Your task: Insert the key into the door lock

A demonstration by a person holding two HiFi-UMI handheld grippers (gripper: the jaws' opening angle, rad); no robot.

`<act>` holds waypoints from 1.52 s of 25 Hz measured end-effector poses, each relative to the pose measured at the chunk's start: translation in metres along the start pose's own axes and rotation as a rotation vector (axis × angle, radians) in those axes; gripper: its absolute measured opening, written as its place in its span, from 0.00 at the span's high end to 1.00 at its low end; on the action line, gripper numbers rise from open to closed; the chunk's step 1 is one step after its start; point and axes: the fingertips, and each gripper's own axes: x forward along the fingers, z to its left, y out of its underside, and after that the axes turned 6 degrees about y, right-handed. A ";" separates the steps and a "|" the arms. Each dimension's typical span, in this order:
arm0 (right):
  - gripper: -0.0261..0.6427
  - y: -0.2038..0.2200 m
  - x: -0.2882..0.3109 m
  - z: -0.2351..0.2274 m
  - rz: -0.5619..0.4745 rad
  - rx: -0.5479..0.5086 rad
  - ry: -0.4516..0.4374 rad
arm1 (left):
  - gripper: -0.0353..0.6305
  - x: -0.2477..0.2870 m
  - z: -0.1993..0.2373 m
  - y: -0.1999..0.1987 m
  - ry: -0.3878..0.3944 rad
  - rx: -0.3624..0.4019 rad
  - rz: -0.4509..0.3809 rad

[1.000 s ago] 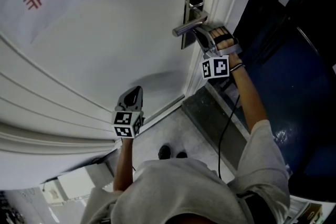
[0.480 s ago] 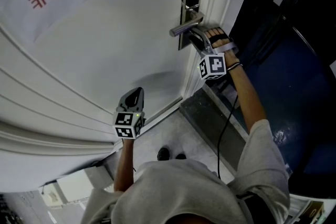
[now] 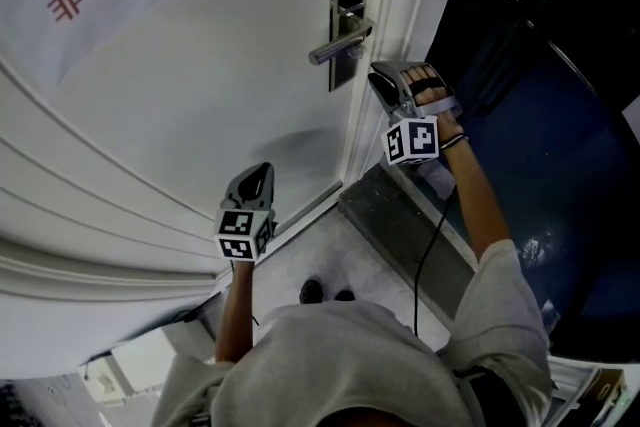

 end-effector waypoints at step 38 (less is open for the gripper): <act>0.93 0.033 -0.214 0.083 0.312 1.222 0.192 | 0.92 0.035 -0.090 0.004 0.202 0.027 -0.001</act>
